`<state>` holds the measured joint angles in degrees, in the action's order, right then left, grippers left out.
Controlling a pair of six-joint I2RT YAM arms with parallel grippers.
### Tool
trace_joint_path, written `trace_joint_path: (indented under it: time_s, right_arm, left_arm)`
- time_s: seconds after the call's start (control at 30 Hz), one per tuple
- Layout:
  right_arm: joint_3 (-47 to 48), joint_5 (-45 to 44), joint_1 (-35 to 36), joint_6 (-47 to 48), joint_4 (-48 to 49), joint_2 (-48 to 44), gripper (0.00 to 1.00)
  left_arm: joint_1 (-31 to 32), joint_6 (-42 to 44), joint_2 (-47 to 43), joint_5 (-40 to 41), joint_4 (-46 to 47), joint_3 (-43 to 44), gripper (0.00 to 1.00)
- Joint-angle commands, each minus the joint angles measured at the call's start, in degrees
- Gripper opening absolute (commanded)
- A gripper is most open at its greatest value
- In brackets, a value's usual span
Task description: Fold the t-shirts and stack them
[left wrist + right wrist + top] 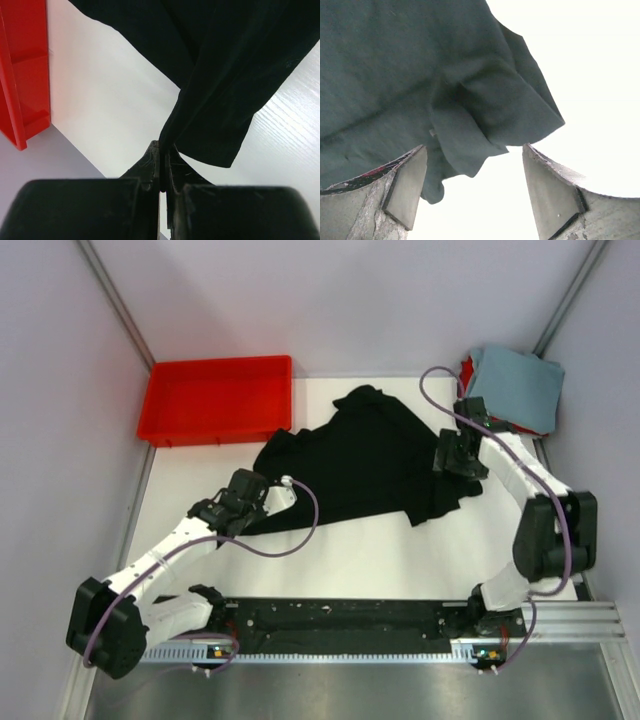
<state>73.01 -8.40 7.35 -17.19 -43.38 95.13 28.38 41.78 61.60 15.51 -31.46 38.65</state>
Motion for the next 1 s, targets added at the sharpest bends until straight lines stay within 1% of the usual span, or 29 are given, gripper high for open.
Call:
trace_joint_path:
  time_s: [0.0,0.07,0.1,0.2,0.33,0.5,0.63,0.7,0.73,0.77,0.8,0.87,0.9,0.93,0.97]
  right_arm:
    - [-9.8,-6.5,-1.7,-4.4,-1.1,-14.7,0.71]
    - [-15.4,-3.0,-3.1,-5.1,2.0,-18.3,0.61]
    - [-17.9,-2.2,-3.7,-5.9,3.4,-19.0,0.59]
    - [-22.1,1.2,-5.0,-7.3,6.0,-18.7,0.60]
    - [-24.8,2.9,-5.5,-7.6,10.8,-16.6,0.65]
    - [-25.2,8.2,-6.7,-7.8,18.7,-10.3,0.64]
    - [-24.2,5.5,-7.0,-7.4,19.4,-6.5,0.64]
    - [-24.7,6.5,-7.1,-6.9,21.2,-6.2,0.63]
    - [-25.1,7.6,-7.1,-6.8,22.2,-6.2,0.61]
    - [-25.5,9.5,-7.1,-6.8,23.5,-6.0,0.58]
    - [-25.9,11.8,-7.1,-6.8,24.7,-6.0,0.51]
    - [-26.1,12.6,-7.1,-6.9,25.7,-6.4,0.37]
    - [-26.0,13.0,-8.6,-6.9,25.4,-6.7,0.31]
    - [-25.7,13.0,-8.8,-7.0,24.7,-7.2,0.20]
    - [-25.6,12.7,-9.0,-7.1,23.8,-8.2,0.04]
  left_arm:
    - [-0.3,-1.3,-1.5,-2.2,2.4,-0.4,0.00]
    - [-0.3,-1.3,-1.1,-2.6,2.5,-0.4,0.00]
    - [-0.2,-1.3,-0.8,-2.7,2.7,-0.2,0.00]
    - [-0.2,-1.2,-0.5,-2.8,2.9,-0.2,0.00]
    - [-0.2,-1.3,-0.7,-2.9,2.5,0.1,0.00]
    - [-0.2,-1.5,-0.9,-2.9,1.9,0.2,0.00]
    - [-0.3,-1.5,-1.0,-2.9,1.4,0.3,0.00]
    - [-0.3,-1.6,-1.0,-2.9,1.2,0.3,0.00]
    - [-0.3,-1.4,-1.1,-2.9,1.1,0.3,0.00]
    - [-0.2,-1.4,-1.0,-2.8,1.2,0.4,0.00]
    - [-0.3,-1.4,-1.0,-2.6,1.2,0.4,0.00]
    - [-0.3,-1.3,-0.8,-2.3,1.1,0.7,0.00]
    - [-0.3,-1.3,-0.9,-2.3,1.0,1.1,0.00]
    - [-0.3,-1.3,-1.0,-2.2,0.7,1.2,0.00]
    - [-0.3,-1.3,-1.2,-2.3,0.3,1.3,0.00]
